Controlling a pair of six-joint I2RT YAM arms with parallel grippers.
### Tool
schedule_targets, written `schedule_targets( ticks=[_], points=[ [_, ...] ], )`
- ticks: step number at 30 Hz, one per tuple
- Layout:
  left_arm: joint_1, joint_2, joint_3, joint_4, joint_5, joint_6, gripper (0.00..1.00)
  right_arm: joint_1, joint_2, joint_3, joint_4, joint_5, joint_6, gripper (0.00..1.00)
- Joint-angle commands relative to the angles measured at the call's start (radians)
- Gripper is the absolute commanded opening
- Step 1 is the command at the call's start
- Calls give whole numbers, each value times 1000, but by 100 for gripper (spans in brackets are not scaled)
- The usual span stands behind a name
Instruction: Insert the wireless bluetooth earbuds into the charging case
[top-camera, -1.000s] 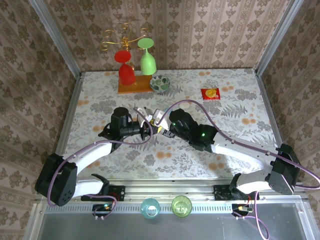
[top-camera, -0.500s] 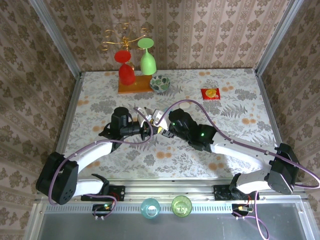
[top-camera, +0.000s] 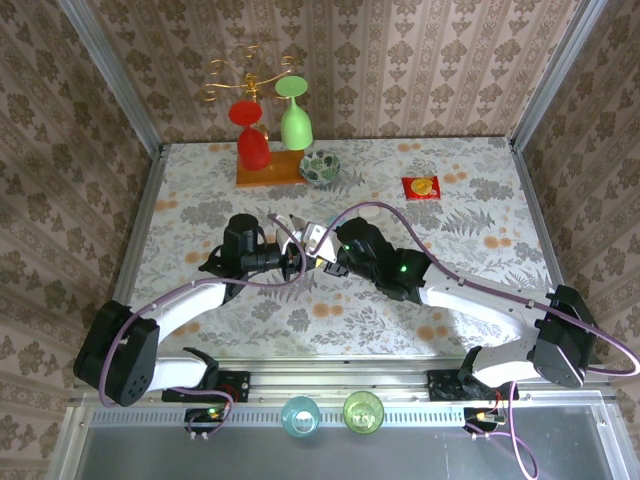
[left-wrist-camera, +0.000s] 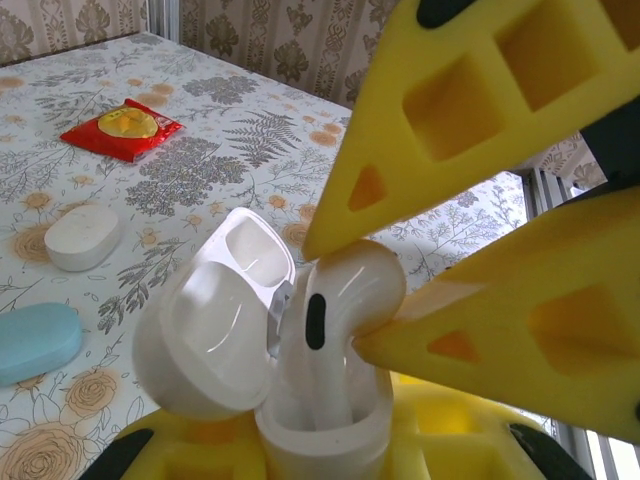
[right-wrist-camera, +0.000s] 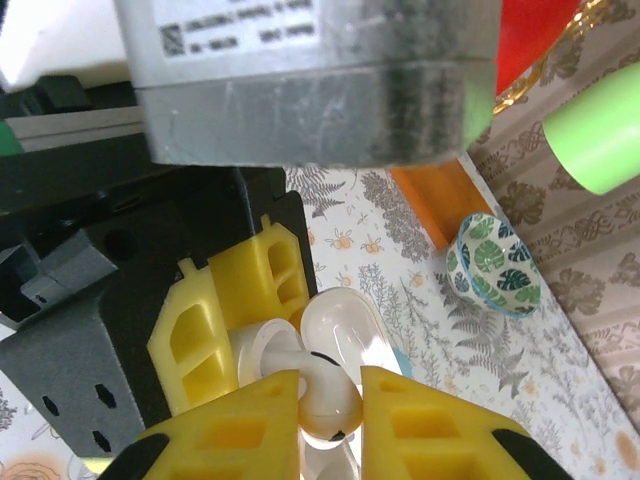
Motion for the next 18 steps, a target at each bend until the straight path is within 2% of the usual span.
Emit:
schedule_targets(
  ticks=[1,6,11,15,18],
  points=[
    [5,0,29,90,38,-28,7,9,17,-20,-49,-77,-44,23],
    [5,-6,27,83,33,-26,7,2,1,-19,-52,-53,-51,39],
    [6,-7,27,81,28,-24,7,-22,-44,-28,-58,-66,-34,50],
    [8,-5,26,95,27,-24,8,-46,-108,-54,-39,-112,10,57],
    [11,-3,24,103,26,-26,8,-89,-179,-97,9,-212,91,63]
  ],
)
